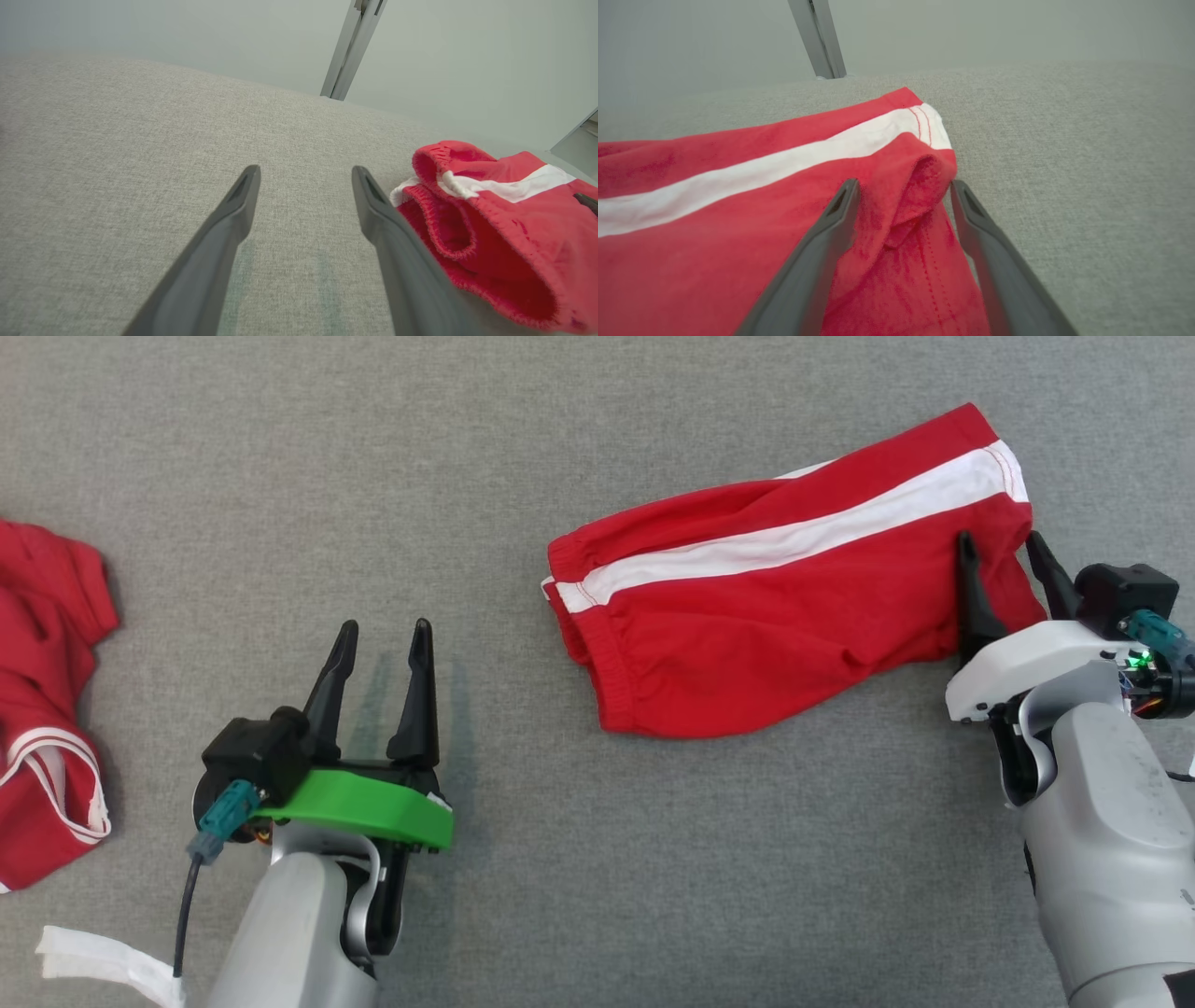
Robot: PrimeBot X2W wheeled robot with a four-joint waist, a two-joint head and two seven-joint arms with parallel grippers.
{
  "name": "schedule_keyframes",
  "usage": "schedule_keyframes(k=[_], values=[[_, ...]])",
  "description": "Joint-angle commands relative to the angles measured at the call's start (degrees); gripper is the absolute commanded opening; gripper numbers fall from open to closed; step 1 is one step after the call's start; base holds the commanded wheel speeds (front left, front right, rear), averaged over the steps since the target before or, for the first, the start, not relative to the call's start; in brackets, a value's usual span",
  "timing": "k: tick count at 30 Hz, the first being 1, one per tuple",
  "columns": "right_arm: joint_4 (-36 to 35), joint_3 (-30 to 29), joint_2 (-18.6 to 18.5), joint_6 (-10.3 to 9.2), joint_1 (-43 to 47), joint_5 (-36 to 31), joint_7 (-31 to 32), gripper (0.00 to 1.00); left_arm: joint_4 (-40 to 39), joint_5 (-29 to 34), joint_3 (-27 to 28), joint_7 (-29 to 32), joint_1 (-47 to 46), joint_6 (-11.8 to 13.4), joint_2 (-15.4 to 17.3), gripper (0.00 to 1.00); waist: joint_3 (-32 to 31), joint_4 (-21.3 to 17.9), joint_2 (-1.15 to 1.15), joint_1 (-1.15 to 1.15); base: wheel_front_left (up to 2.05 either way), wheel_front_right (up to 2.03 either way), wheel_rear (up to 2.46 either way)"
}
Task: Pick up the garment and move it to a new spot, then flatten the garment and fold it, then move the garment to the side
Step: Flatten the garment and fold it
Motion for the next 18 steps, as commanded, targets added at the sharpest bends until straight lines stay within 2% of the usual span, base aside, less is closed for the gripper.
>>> schedule_keyframes(k=[1, 6, 7, 8, 9, 13, 18], values=[[1.3, -0.3, -0.2, -0.08, -0.8, -0.6, -0.1, 1.00, -0.4, 0.6, 0.3, 0.0, 0.7, 0.1, 0.1, 1.00, 0.3, 0.2, 0.00, 0.00, 0.00, 0.00, 0.00], [9.6, -3.5, -0.3, -0.09, -2.0, -1.9, 0.0, 1.00, -0.7, 0.5, 0.4, 0.0, 1.3, 0.1, 0.1, 1.00, 0.5, 1.0, 0.00, 0.00, 0.00, 0.00, 0.00], [11.0, -4.3, -0.2, -0.10, -2.0, -2.0, 0.2, 0.84, -0.8, 0.5, 0.4, 0.0, 1.3, 0.1, 0.1, 1.00, 0.4, 1.2, 0.00, 0.00, 0.00, 0.00, 0.00], [12.4, -4.6, 0.1, -0.10, -2.0, -1.8, 0.3, 0.25, -0.7, 0.4, 0.4, 0.0, 1.3, 0.1, 0.1, 1.00, 0.3, 1.3, 0.00, 0.00, 0.00, 0.00, 0.00], [13.3, -4.8, 0.3, -0.10, -2.1, -1.2, 0.4, 0.00, -0.7, 0.4, 0.4, 0.0, 1.3, 0.1, 0.1, 1.00, 0.1, 1.3, 0.00, 0.00, 0.00, 0.00, 0.00], [13.6, -5.7, 0.7, -0.10, -1.3, 1.0, 0.3, 0.00, -0.2, 0.9, 0.7, 0.0, 2.1, 0.1, 0.1, 1.00, -1.3, 1.0, 0.00, 0.00, 0.00, 0.00, 0.00], [9.0, -7.5, -0.7, -0.10, 1.3, 2.6, 0.0, 0.00, 0.4, 1.1, 0.9, 0.0, 3.6, 0.1, 0.1, 1.00, -4.0, 0.4, 0.00, 0.00, 0.00, 0.00, 0.00]])
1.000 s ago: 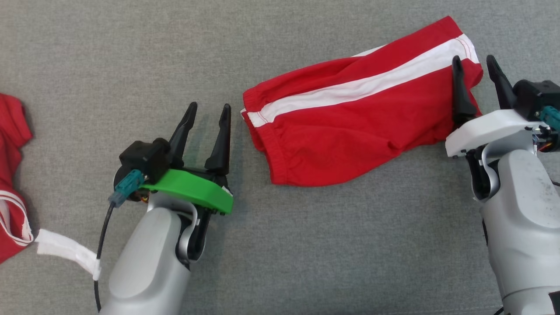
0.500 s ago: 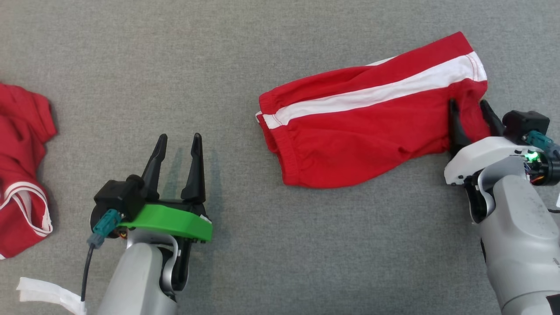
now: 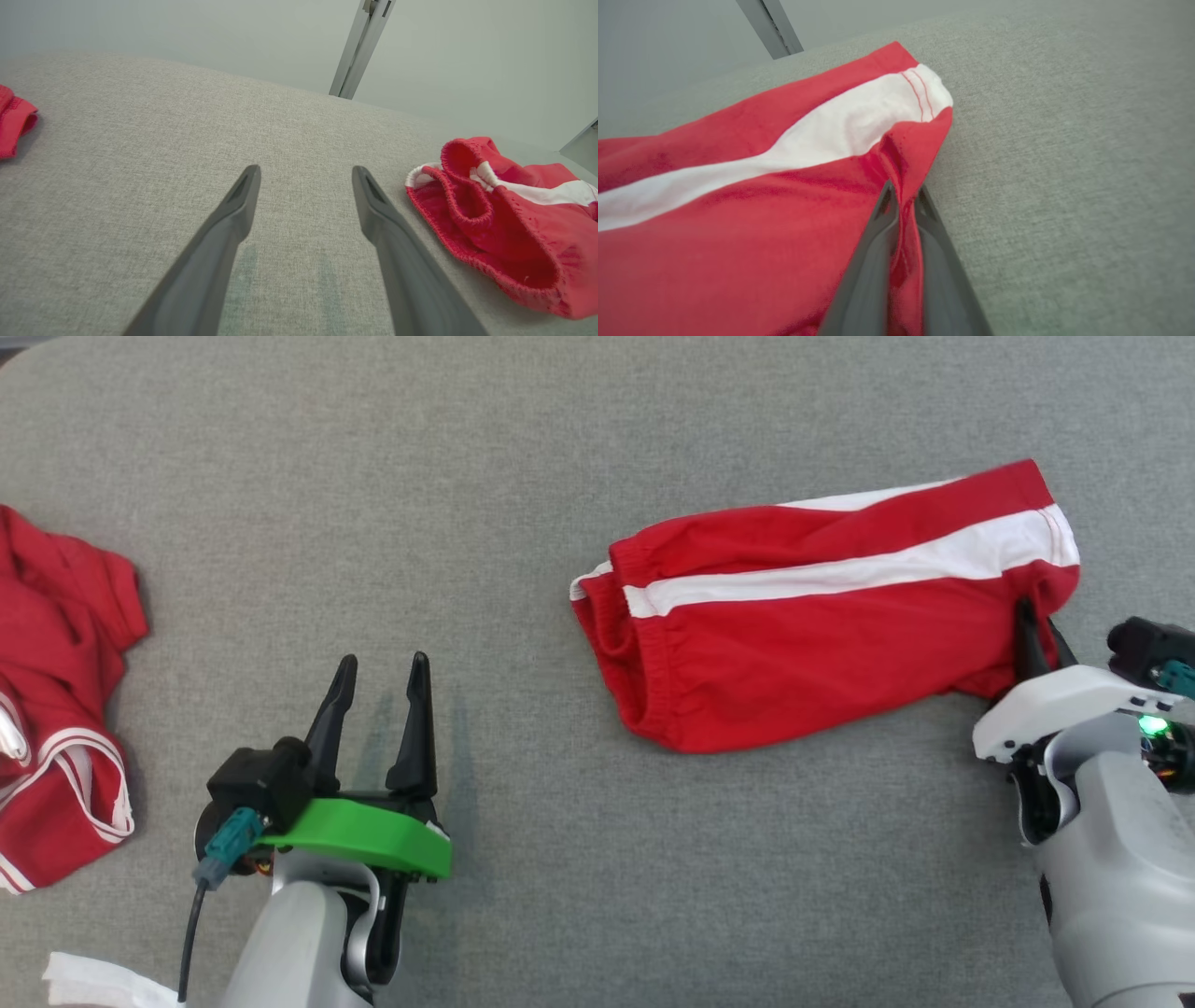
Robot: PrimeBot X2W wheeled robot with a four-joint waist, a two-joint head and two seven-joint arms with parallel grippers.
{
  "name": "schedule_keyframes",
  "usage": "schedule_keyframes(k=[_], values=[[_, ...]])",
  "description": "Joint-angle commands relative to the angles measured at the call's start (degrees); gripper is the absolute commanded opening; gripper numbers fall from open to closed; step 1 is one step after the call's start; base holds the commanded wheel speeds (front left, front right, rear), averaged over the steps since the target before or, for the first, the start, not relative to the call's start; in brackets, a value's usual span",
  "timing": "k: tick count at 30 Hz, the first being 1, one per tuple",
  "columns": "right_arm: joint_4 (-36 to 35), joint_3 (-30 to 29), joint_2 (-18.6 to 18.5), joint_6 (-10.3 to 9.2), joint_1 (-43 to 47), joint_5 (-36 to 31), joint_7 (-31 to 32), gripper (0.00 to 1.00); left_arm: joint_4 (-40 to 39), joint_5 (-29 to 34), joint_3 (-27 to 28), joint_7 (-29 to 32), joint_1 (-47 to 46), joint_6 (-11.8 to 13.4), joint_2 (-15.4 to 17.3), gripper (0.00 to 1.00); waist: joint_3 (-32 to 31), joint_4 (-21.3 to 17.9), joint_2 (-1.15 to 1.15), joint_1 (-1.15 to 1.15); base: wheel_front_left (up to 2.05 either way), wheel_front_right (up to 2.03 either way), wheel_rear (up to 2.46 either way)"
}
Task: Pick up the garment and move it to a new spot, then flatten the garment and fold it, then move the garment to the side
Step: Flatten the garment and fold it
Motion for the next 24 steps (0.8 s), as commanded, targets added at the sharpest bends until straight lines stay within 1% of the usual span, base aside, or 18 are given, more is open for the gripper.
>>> schedule_keyframes(k=[1, 7, 11, 13, 15, 19, 22, 24], values=[[-1.3, -0.8, -1.0, -0.12, 1.9, 0.7, 0.0, 0.00, 0.1, 0.6, 0.0, 0.0, 1.2, 0.1, 0.1, 1.00, -2.0, -0.5, 0.00, 0.00, 0.00, 0.00, 0.00], [-6.3, -1.8, -1.9, -0.12, 8.4, 3.0, 0.0, 0.00, 0.8, -0.4, -1.0, 0.0, 4.3, 0.2, 0.1, 1.00, -6.6, -0.5, 0.00, 0.00, 0.00, 0.00, 0.00], [-10.9, 0.5, -2.1, -0.12, 11.2, 4.1, 0.0, 0.00, 0.8, -0.8, -1.7, 0.0, 6.6, 0.4, 0.1, 1.00, -9.1, -0.4, 0.00, 0.00, 0.00, 0.00, 0.00], [-13.7, 3.3, -2.0, -0.11, 11.4, 4.7, 0.0, 0.00, 0.8, -1.0, -2.0, 0.0, 7.6, 0.5, 0.1, 1.00, -9.8, -0.2, 0.00, 0.00, 0.00, 0.00, 0.00], [-16.5, 7.0, -1.6, -0.11, 10.5, 5.7, 0.0, 0.00, 0.9, -1.0, -2.4, 0.0, 8.2, 0.5, 0.1, 1.00, -10.3, 0.0, 0.00, 0.00, 0.00, 0.00, 0.00], [-20.6, 17.7, -0.5, -0.10, 8.2, 8.0, 0.0, 0.00, 1.4, -1.5, -3.4, 0.0, 8.6, 0.6, 0.1, 1.00, -10.7, 1.5, 0.00, 0.00, 0.00, 0.00, 0.00], [-20.3, 26.1, 0.1, -0.11, 7.1, 9.3, 0.0, 0.00, 1.3, -2.1, -4.0, 0.0, 8.4, 1.0, 0.2, 1.00, -10.8, 3.2, 0.00, 0.00, 0.00, 0.00, 0.00], [-18.8, 31.4, 0.5, -0.11, 6.2, 9.4, 0.0, 0.00, 1.5, -2.1, -4.5, 0.0, 8.2, 1.0, 0.1, 1.00, -10.7, 4.3, 0.00, 0.00, 0.00, 0.00, 0.00]])
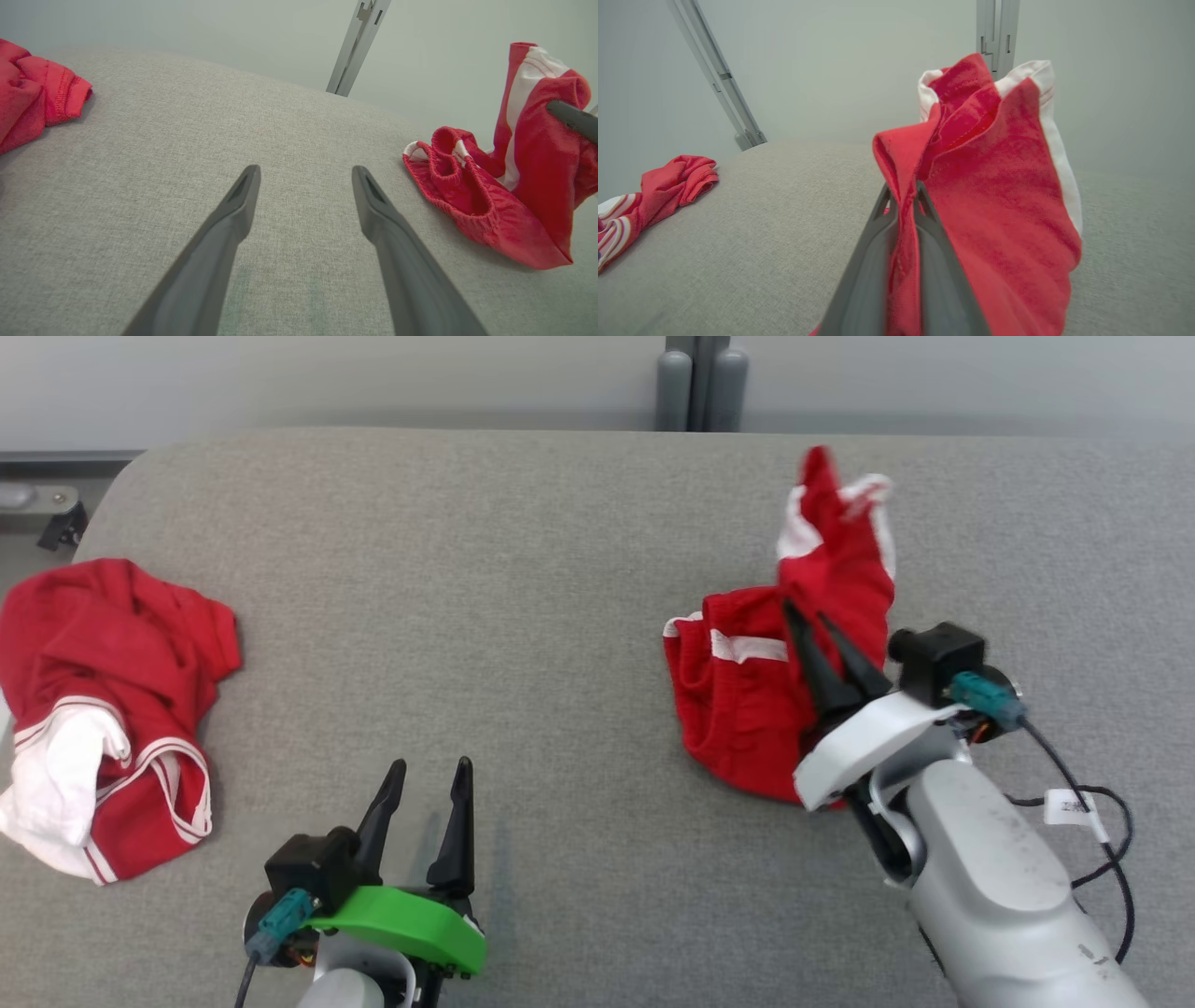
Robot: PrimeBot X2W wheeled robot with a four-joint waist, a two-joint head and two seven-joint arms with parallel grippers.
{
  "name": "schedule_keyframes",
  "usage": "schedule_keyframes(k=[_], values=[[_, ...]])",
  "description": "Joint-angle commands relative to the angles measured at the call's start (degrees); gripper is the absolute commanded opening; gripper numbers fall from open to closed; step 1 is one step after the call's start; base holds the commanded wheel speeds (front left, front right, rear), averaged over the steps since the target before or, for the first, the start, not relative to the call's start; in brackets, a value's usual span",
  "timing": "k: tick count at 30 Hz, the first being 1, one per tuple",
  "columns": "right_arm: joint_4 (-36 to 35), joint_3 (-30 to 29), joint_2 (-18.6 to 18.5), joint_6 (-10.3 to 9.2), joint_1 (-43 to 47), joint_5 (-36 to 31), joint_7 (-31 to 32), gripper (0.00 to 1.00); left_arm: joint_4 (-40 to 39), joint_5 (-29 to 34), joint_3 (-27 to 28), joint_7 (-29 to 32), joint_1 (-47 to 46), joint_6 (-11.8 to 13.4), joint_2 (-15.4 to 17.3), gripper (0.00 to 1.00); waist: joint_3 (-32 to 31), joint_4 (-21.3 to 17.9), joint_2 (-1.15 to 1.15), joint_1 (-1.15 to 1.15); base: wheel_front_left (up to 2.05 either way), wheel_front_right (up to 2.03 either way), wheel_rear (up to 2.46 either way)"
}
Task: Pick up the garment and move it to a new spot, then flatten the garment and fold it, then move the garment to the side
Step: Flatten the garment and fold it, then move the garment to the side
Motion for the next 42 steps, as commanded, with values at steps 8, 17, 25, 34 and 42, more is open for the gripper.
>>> schedule_keyframes(k=[8, 17, 25, 34, 42], values=[[6.2, 11.5, 1.1, -0.09, -0.8, 2.9, 0.0, 1.00, 1.5, 1.6, -0.1, 0.0, -0.6, 0.4, 0.2, 1.00, 0.1, 3.3, 0.00, 0.00, 0.00, 0.00, 0.00], [-1.8, 2.8, 1.1, -0.09, 3.9, 0.9, 0.0, 1.00, 0.7, 10.4, 3.2, 0.0, -0.1, 1.9, 0.2, 1.00, -0.9, -1.3, 0.00, 0.00, 0.00, 0.00, 0.00], [-5.7, -11.8, 1.2, -0.08, 13.7, -5.6, -0.1, 1.00, -1.3, 18.6, 5.7, 0.0, 3.3, 2.9, 0.2, 1.00, -3.6, -4.4, 0.00, 0.00, 0.00, 0.00, 0.00], [-3.9, -14.5, 1.2, -0.09, 23.6, -4.0, -0.1, 1.00, -3.7, 19.7, 5.0, 0.0, 10.0, 5.4, 0.2, 1.00, -7.2, -6.1, 0.00, 0.00, 0.00, 0.00, 0.00], [-3.1, -13.2, 1.2, -0.09, 23.1, -3.5, -0.1, 1.00, -4.6, 19.3, 4.0, 0.0, 9.4, 5.6, 0.2, 1.00, -5.0, -6.0, 0.00, 0.00, 0.00, 0.00, 0.00]])
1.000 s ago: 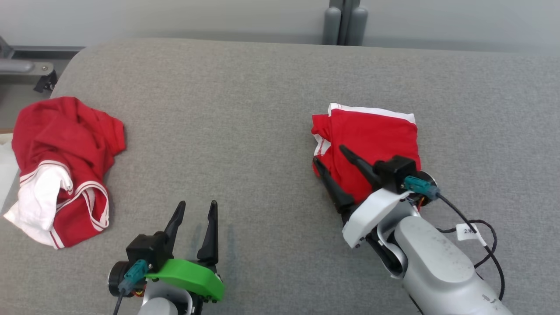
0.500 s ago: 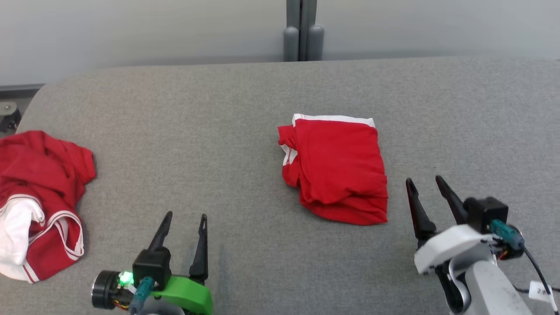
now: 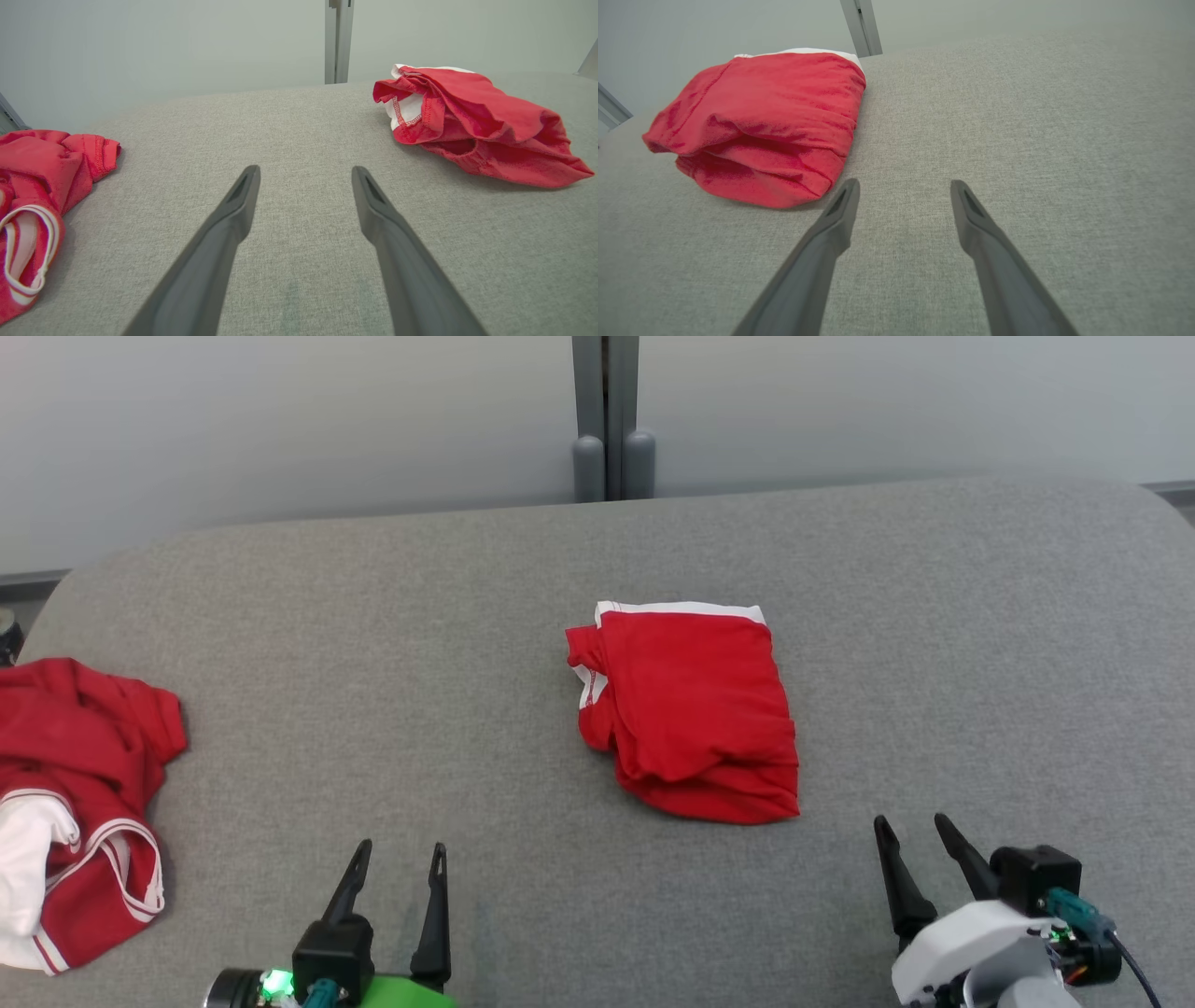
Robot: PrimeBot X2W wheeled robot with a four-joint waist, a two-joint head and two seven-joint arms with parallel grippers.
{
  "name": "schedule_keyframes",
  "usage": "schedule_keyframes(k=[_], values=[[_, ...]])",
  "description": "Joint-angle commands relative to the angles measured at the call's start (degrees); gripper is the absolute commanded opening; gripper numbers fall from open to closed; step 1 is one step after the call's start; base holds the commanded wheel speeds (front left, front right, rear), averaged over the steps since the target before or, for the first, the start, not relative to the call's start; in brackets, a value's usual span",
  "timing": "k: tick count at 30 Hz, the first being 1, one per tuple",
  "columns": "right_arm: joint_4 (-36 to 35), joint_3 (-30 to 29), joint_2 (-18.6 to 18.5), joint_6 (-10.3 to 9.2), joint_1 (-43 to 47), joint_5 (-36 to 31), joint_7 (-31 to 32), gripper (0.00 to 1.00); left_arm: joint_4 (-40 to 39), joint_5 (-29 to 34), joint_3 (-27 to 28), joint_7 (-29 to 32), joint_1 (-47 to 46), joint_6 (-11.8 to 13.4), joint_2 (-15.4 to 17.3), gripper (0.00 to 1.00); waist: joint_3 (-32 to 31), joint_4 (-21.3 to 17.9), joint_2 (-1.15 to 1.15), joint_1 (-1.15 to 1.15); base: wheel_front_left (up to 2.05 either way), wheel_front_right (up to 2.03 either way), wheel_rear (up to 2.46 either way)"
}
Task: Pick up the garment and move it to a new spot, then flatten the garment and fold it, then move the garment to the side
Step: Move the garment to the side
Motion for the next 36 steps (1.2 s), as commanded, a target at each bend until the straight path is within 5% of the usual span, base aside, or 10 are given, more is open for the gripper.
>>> schedule_keyframes(k=[1, 11, 20, 21, 22, 23, 27, 36], values=[[0.0, 0.4, -0.2, -0.09, -1.9, -0.1, -0.1, 1.00, -0.4, -0.2, -0.1, 0.0, -1.8, -0.2, 0.2, 1.00, 2.2, 0.6, 0.00, 0.00, 0.00, 0.00, 0.00], [4.4, 2.3, -0.2, -0.09, -19.1, -2.0, -0.1, 1.00, -2.8, -1.2, -1.8, 0.0, -10.7, -0.6, 0.2, 1.00, 13.0, 3.5, 0.00, 0.00, 0.00, 0.00, 0.00], [22.3, 5.5, -0.2, -0.09, -30.0, -1.1, 0.0, 1.00, -1.5, -4.1, -3.5, 0.0, -14.2, -0.5, 0.2, 1.00, 17.0, 6.4, 0.00, 0.00, 0.00, 0.00, 0.00], [23.8, 5.6, -0.2, -0.09, -30.3, -0.7, 0.2, 0.50, -1.5, -4.3, -3.5, 0.0, -14.3, -0.4, 0.2, 1.00, 17.1, 6.4, 0.00, 0.00, 0.00, 0.00, 0.00], [25.1, 5.7, -0.2, -0.09, -30.0, -0.2, 0.3, 0.18, -1.4, -4.3, -3.5, 0.0, -14.3, -0.4, 0.2, 1.00, 17.1, 6.3, 0.00, 0.00, 0.00, 0.00, 0.00], [25.7, 5.9, -0.1, -0.09, -29.7, 0.0, 0.3, 0.00, -1.4, -4.3, -3.4, 0.0, -14.2, -0.4, 0.2, 1.00, 17.0, 6.1, 0.00, 0.00, 0.00, 0.00, 0.00], [24.4, 4.3, -0.2, -0.10, -28.0, 1.0, 0.4, 0.00, -1.2, -3.4, -3.0, 0.0, -12.7, -1.1, 0.2, 1.00, 15.7, 3.8, 0.00, 0.00, 0.00, 0.00, 0.00], [18.3, 5.8, -0.3, -0.15, -23.3, 2.6, 0.2, 0.00, -2.3, -2.3, -5.9, 0.0, -11.6, -3.1, 0.2, 1.00, 10.4, -10.1, 0.00, 0.00, 0.00, 0.00, 0.00]])
